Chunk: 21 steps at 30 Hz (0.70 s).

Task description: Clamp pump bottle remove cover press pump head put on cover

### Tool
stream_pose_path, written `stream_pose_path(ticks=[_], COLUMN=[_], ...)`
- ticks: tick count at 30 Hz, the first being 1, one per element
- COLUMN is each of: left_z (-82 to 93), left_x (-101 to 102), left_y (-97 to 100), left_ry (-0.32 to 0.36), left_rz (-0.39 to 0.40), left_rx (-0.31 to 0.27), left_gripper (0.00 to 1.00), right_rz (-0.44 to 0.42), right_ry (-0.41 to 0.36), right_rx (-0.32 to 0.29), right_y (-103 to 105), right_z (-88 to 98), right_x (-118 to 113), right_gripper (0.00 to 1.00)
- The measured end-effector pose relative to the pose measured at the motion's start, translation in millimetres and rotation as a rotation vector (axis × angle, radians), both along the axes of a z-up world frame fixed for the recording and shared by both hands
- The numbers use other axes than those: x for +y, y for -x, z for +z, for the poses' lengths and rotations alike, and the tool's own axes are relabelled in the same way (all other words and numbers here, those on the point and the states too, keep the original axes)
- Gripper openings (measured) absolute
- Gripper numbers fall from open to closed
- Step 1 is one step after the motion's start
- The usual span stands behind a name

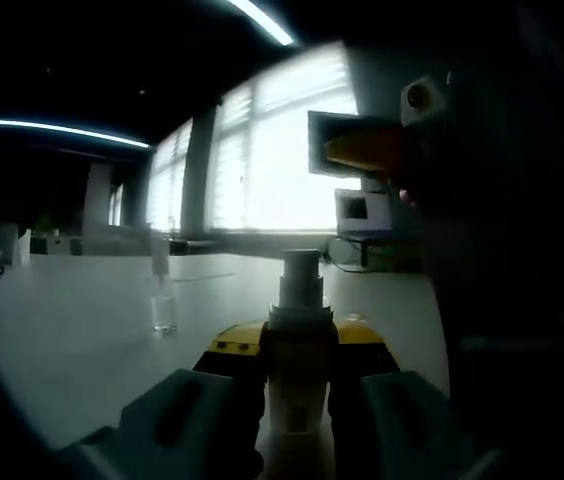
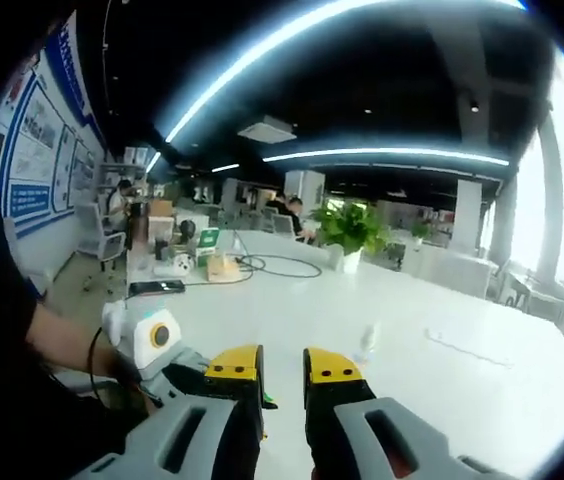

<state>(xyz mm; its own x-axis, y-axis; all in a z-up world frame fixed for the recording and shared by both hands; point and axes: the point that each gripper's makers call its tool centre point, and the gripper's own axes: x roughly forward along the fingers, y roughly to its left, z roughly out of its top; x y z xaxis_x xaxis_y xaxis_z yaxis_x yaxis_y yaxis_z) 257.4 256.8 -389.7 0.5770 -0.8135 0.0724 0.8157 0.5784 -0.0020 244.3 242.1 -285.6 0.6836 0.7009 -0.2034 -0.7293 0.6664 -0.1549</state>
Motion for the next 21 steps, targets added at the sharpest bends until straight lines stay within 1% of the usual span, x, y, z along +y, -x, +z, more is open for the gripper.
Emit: stream_pose_path(ticks=[4, 6, 9, 12, 13, 17, 20, 21], left_z=[0.0, 0.0, 0.0, -0.1, -0.1, -0.3, -0.5, -0.6], left_x=[0, -1, -2, -1, -2, -1, -2, -2], left_y=[-0.2, 0.4, 0.6, 0.3, 0.3, 0.5, 0.7, 0.8], left_ry=[0.001, 0.001, 0.001, 0.001, 0.001, 0.001, 0.001, 0.001], left_rz=[0.0, -0.003, -0.005, -0.006, -0.006, -0.006, -0.007, -0.007], left_rx=[0.002, 0.002, 0.002, 0.003, 0.003, 0.003, 0.003, 0.003], left_gripper=[0.14, 0.14, 0.14, 0.14, 0.14, 0.14, 0.14, 0.14], right_rz=[0.006, 0.018, 0.041, 0.076, 0.095, 0.117, 0.132, 0.136], right_ry=[0.031, 0.068, 0.098, 0.152, 0.177, 0.199, 0.259, 0.268], right_rx=[0.009, 0.016, 0.027, 0.033, 0.045, 0.054, 0.042, 0.034], right_y=[-6, -7, -6, -5, -4, -7, -8, -8], right_z=[5.3, 2.9, 0.2, -3.7, -5.1, -0.2, 0.4, 1.6], right_x=[-5, -5, -2, 4, 7, 13, 15, 15], right_gripper=[0.1, 0.1, 0.1, 0.1, 0.1, 0.1, 0.1, 0.1])
